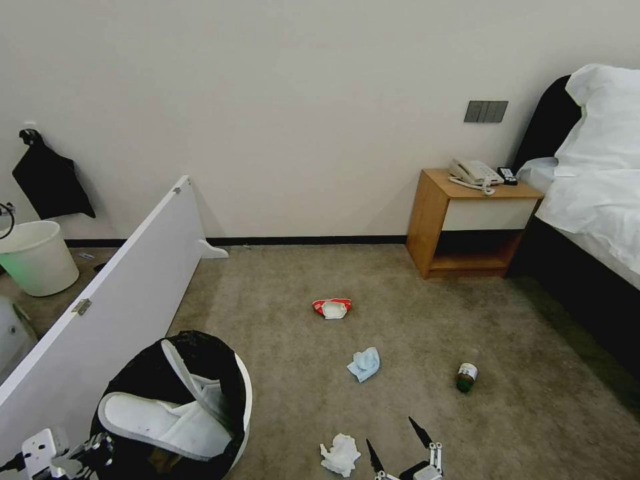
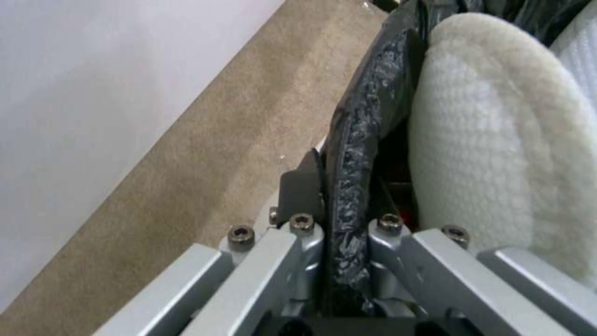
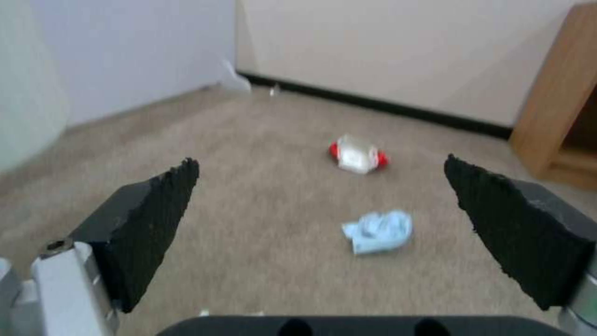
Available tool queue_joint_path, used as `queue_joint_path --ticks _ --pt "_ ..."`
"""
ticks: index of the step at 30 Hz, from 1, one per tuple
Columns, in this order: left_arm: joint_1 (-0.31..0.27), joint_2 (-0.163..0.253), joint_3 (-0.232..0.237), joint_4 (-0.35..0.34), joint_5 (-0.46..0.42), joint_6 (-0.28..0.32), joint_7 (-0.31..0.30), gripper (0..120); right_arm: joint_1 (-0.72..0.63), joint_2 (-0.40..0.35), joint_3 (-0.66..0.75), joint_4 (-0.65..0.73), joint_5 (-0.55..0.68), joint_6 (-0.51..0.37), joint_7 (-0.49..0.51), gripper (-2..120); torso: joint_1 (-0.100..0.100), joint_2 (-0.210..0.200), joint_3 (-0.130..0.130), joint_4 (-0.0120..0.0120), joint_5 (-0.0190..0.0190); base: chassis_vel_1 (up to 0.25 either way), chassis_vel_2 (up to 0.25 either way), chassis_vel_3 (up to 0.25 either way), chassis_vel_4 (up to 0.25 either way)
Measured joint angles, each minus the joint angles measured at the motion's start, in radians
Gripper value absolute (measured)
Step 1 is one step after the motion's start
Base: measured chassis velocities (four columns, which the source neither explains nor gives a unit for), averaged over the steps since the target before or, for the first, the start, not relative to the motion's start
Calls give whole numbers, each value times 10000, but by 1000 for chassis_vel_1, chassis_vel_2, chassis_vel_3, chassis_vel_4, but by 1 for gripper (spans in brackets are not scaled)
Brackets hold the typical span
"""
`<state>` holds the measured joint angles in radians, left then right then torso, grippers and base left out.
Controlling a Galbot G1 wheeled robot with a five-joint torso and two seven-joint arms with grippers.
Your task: Pick up the trash bin, then pick up the garbage from the floor and place it into the trash bin.
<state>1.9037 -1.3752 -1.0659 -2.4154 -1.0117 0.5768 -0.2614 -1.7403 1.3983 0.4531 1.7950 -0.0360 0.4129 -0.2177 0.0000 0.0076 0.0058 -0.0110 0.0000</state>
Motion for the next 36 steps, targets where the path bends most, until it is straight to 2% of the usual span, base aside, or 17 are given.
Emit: queue_joint_path --ticks 3,6,7,8,9,11,12,14,16,18,27,35,36 --pt "27 15 -34 -21 -1 3 -1 2 119 -149 -105 14 29 -396 110 100 0 0 0 1 0 0 0 0 0" --pt "135 48 -97 -60 52 12 -6 2 774 -804 -651 -9 304 -1757 654 100 0 0 0 3 -1 0 0 0 0" --pt "135 48 -97 -60 52 12 -6 2 774 -804 -651 -9 304 -1757 654 100 0 0 0 3 -1 0 0 0 0" --pt "152 38 -98 -92 82 17 -15 2 1013 -1095 -968 -17 506 -2310 1026 100 0 0 1 4 1 0 0 0 0" --pt "152 38 -98 -92 82 17 -15 2 1013 -1095 -968 -17 506 -2310 1026 100 0 0 1 4 1 0 0 0 0" --pt "168 -30 -84 -181 190 40 -42 2 1660 -1722 -1750 -90 982 -3504 1942 100 0 0 0 2 0 0 0 0 0" --pt "168 -30 -84 -181 190 40 -42 2 1660 -1722 -1750 -90 982 -3504 1942 100 0 0 0 2 0 0 0 0 0" --pt "192 -78 -107 -270 249 64 -79 2 2293 -2184 -2353 -317 1513 -4222 2119 100 0 0 1 4 1 0 0 0 0" --pt "197 -84 -130 -295 264 69 -88 2 2468 -2312 -2545 -373 1707 -4457 2130 100 0 0 1 4 0 0 0 0 0" --pt "210 -117 -216 -399 295 93 -156 2 3087 -2707 -3247 -527 2453 -5261 2185 100 1 -1 1 2 0 0 0 0 0" --pt "222 -263 -176 -597 439 147 -216 2 4015 -3093 -4347 -742 3395 -6595 2324 100 0 -1 1 3 2 0 0 0 0" --pt "127 -230 -146 -627 462 190 -317 2 4360 -3240 -4795 -1047 3617 -6928 2495 100 0 0 1 2 -1 0 0 0 0" --pt "99 -223 -124 -643 461 203 -353 2 4503 -3200 -4905 -1153 3634 -7243 2553 100 0 -1 1 2 0 0 0 0 0"
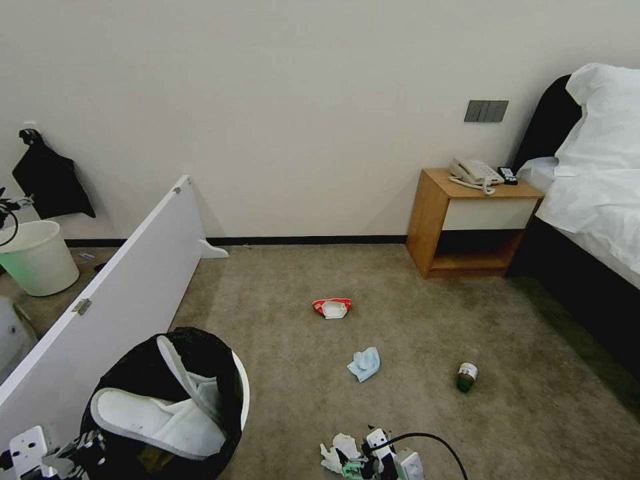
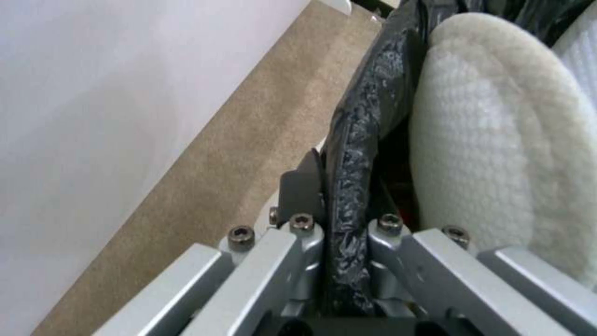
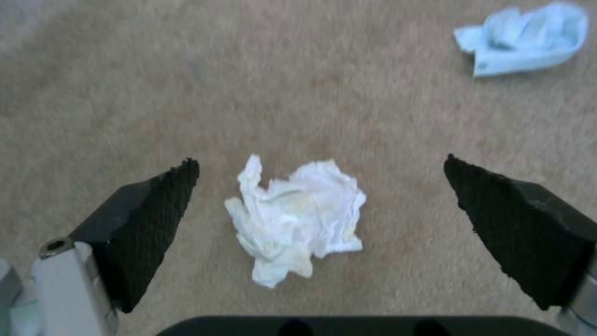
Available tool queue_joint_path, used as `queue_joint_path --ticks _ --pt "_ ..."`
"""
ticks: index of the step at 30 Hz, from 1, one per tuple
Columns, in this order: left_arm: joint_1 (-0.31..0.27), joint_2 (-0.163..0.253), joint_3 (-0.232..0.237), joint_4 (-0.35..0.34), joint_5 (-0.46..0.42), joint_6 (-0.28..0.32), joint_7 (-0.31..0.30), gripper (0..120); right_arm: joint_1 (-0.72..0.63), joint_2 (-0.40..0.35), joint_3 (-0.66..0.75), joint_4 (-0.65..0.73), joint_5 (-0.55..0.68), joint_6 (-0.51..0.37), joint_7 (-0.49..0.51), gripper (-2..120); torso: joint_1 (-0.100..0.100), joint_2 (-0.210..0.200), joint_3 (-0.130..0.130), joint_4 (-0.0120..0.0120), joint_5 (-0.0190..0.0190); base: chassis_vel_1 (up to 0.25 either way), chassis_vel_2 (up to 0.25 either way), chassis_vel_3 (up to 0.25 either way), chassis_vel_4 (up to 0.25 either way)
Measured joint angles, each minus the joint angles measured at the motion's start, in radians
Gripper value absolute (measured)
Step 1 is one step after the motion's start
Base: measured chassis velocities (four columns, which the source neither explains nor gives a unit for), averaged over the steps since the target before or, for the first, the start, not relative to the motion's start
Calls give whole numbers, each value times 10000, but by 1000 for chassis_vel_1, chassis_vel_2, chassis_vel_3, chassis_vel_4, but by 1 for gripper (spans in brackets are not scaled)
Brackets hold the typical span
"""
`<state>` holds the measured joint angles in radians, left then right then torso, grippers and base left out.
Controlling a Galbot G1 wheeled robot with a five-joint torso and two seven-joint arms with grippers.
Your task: Pick up the trash bin, then pick up the garbage from the floor and place it into the trash bin.
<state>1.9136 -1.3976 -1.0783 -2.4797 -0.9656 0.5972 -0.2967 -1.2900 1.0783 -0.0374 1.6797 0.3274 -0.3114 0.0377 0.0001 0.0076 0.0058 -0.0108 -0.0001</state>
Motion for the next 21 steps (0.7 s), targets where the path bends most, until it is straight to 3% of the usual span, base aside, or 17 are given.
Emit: queue_joint_path --ticks 8,21 --pt "-84 72 34 6 -22 19 -34 2 628 642 -393 -759 222 -831 102 100 -1 0 -1 1 0 0 0 0 0" --pt "-100 74 52 53 -34 22 -34 2 1039 1387 -526 -1794 97 -1153 48 100 0 0 0 1 0 0 0 0 0"
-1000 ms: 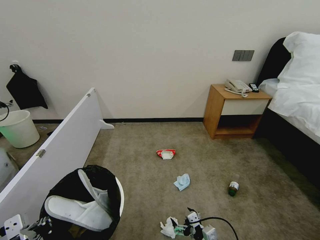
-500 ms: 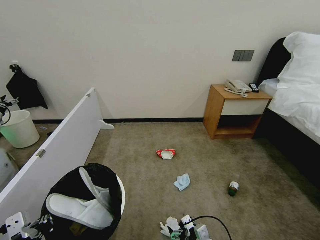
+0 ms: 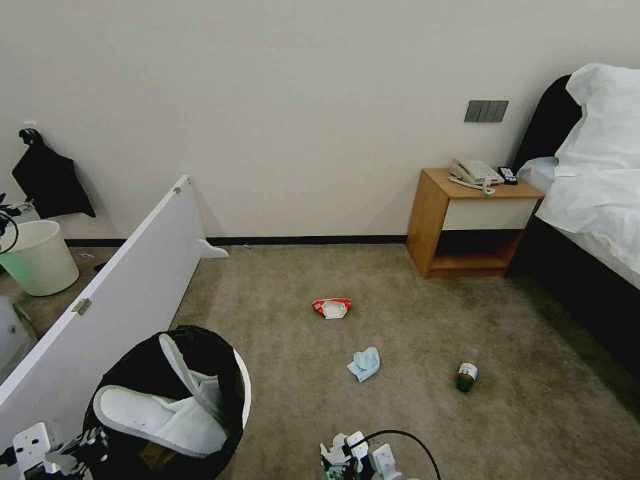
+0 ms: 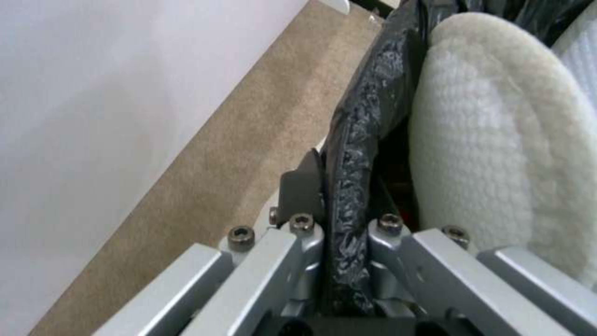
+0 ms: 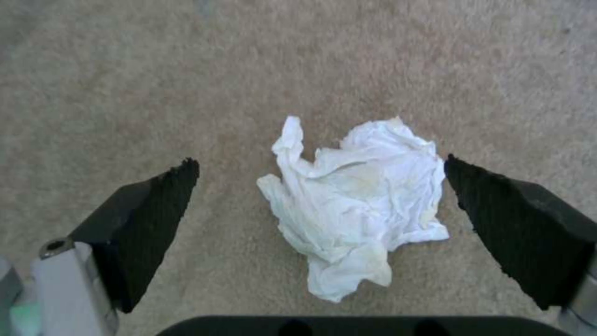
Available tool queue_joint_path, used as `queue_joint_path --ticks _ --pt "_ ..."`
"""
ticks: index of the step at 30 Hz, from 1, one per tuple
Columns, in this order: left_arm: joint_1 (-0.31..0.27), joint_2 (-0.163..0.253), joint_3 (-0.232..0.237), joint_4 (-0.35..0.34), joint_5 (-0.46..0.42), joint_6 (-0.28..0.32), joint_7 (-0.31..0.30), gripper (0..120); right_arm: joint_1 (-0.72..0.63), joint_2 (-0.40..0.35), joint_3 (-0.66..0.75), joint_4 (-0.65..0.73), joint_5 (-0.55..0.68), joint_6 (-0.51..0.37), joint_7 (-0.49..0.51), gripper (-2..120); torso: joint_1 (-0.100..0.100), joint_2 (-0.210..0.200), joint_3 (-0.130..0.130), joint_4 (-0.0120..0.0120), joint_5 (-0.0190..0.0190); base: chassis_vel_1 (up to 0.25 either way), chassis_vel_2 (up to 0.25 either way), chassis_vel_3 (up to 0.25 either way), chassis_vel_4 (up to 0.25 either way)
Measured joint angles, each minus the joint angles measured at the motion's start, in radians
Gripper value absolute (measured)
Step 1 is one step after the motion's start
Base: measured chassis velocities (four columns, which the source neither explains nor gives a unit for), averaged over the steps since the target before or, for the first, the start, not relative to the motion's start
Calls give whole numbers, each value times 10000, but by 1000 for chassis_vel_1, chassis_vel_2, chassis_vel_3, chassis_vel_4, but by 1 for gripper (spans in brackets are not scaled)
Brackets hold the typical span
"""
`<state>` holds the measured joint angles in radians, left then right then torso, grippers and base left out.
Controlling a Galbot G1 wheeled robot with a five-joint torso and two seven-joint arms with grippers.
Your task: Pick up the trash bin, then pick up the garbage from the floor and place it into the trash bin.
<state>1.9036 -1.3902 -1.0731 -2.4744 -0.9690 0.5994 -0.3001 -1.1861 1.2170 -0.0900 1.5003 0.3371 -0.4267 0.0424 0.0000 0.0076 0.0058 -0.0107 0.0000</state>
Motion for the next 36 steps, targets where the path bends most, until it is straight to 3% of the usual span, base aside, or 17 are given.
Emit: queue_joint_path --ticks 15,23,27,36 --pt "23 -8 -2 -140 -14 7 -26 2 277 312 238 -803 -97 -294 -18 99 0 0 0 0 0 0 0 0 0" --pt "45 -48 6 -158 -1 11 -29 2 424 464 383 -1075 22 -298 -101 67 0 0 0 0 0 0 0 0 0" --pt "29 -20 4 -171 -3 16 -39 2 472 500 389 -1170 45 -299 -101 58 0 0 0 0 0 0 0 0 0" --pt "-3 3 16 -168 -7 24 -49 2 494 506 424 -1284 42 -299 -150 20 0 0 0 0 0 0 0 0 0"
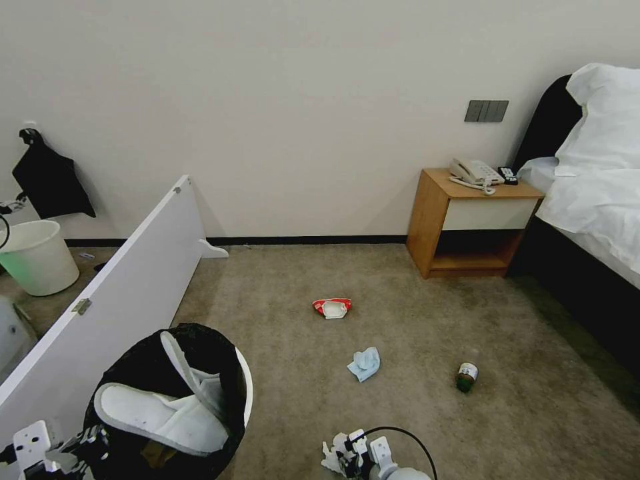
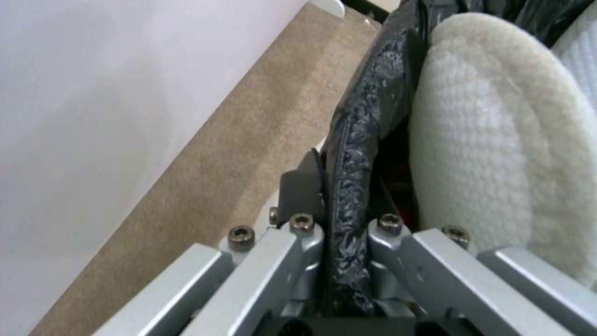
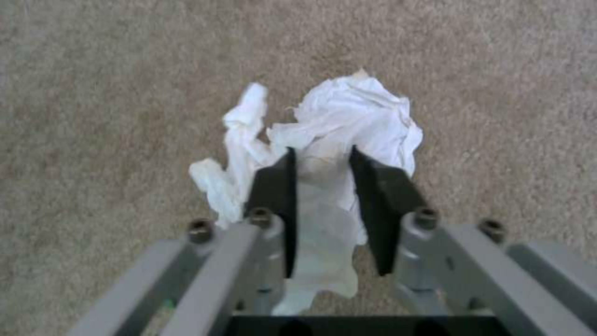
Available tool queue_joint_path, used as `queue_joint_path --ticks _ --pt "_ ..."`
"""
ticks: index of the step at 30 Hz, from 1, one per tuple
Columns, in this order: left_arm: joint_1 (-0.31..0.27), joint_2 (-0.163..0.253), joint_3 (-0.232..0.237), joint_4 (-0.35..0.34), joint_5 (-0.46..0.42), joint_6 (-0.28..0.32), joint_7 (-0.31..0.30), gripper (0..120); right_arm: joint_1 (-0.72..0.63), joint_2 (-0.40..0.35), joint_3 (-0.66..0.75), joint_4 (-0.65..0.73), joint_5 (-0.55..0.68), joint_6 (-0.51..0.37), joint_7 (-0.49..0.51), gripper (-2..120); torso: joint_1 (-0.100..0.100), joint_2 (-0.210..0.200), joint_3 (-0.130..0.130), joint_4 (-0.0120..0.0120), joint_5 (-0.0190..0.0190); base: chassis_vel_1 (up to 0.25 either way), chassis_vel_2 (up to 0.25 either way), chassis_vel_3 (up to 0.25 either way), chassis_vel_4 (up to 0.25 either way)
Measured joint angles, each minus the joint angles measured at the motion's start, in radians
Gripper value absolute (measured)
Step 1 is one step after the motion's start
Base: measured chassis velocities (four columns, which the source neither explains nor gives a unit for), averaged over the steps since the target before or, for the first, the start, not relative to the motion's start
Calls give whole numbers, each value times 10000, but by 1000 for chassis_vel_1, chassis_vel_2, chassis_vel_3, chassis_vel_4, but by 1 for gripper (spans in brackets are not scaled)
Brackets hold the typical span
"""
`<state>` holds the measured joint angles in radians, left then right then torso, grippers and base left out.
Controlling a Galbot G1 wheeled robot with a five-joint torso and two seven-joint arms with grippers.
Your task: Pick up the trash bin, then pick up the garbage from the floor and place it into the trash bin.
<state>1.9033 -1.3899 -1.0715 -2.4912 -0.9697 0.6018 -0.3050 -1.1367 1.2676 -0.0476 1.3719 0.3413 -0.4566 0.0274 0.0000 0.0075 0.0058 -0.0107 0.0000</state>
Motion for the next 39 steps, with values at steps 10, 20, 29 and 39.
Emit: queue_joint_path --ticks 10,20,29,39 --pt "-17 35 -3 24 -35 6 -4 2 102 56 62 -220 4 11 -59 0 0 0 0 0 0 0 0 0 0" --pt "-33 108 -34 66 -87 6 2 2 196 113 212 -302 47 53 -142 0 0 0 0 0 0 0 0 0 0" --pt "4 167 64 50 -99 6 14 2 -387 -491 675 1527 179 683 -257 0 0 1 -2 -2 -2 0 0 0 0" --pt "120 619 231 -78 -317 131 -81 2 -497 -952 1813 3652 861 2507 -976 0 -1 0 -1 0 2 0 0 0 0"
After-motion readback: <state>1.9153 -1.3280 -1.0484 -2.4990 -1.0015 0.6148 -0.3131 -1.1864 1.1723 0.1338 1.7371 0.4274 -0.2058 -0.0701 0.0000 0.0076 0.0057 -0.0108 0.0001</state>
